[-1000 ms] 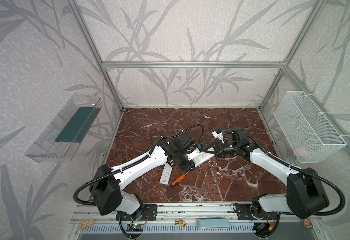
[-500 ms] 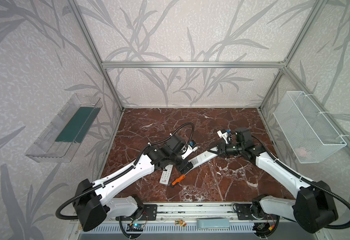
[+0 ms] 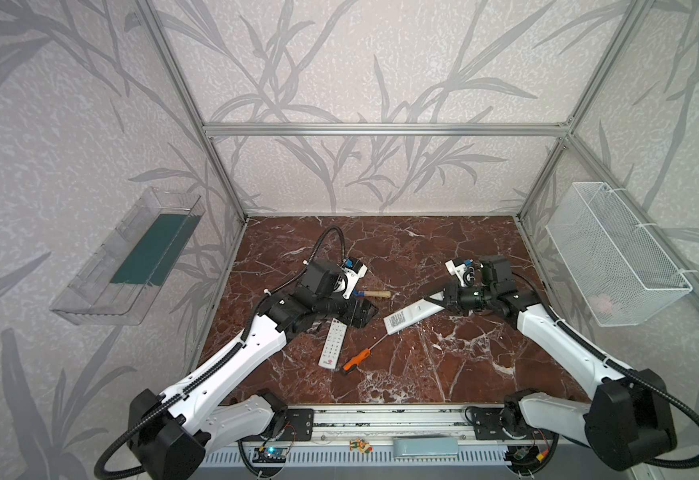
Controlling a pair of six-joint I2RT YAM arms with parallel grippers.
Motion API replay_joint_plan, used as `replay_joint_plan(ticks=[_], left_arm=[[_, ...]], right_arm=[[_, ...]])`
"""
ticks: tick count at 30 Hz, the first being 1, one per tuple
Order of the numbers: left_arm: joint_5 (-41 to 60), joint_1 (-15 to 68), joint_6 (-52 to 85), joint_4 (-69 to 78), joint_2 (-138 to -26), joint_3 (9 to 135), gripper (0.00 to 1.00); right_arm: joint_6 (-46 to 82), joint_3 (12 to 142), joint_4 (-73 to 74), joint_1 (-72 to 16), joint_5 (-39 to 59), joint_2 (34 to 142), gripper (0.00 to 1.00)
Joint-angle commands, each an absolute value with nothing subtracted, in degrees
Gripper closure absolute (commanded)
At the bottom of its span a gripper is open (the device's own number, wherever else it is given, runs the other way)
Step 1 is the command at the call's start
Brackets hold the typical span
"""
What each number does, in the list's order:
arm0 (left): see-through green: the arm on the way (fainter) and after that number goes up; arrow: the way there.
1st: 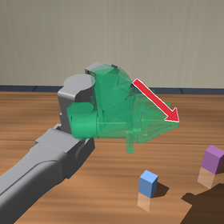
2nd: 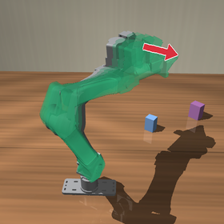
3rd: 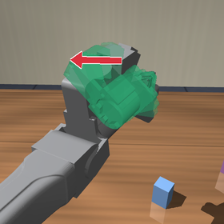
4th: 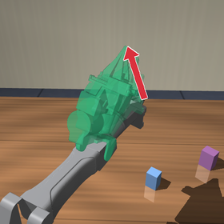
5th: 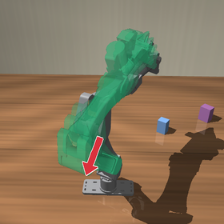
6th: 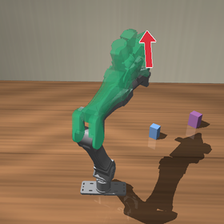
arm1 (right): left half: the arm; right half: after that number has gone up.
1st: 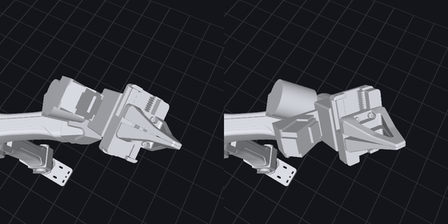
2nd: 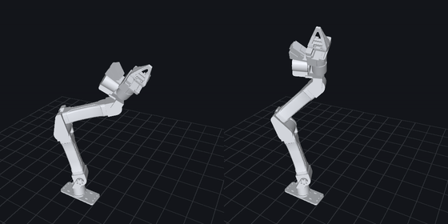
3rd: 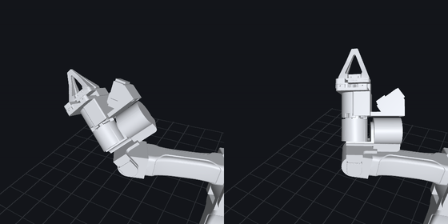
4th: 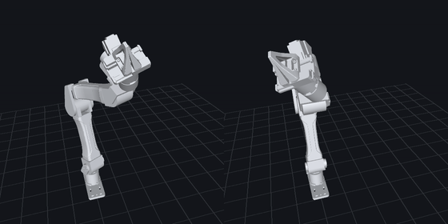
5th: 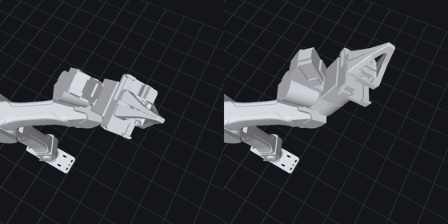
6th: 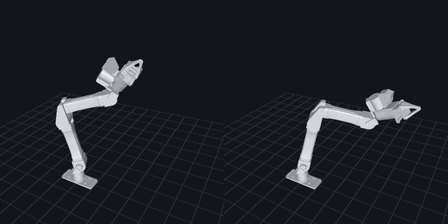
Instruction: Unload the batteries from the remote control
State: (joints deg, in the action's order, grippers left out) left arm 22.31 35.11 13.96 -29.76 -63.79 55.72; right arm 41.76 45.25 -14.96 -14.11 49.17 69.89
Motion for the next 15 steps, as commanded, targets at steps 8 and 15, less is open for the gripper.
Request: replay_joint_plan(ticks=[8, 15], left_arm=[[28.7, 30.8, 24.2, -24.2, -61.3, 51.8, 0.12], [35.7, 23.3, 30.7, -18.5, -60.9, 49.6, 0.09]], right_arm=[[42.2, 49.3, -12.1, -13.1, 55.1, 71.6, 0.89], [45.2, 50.4, -5.0, -12.9, 58.2, 76.4, 0.89]])
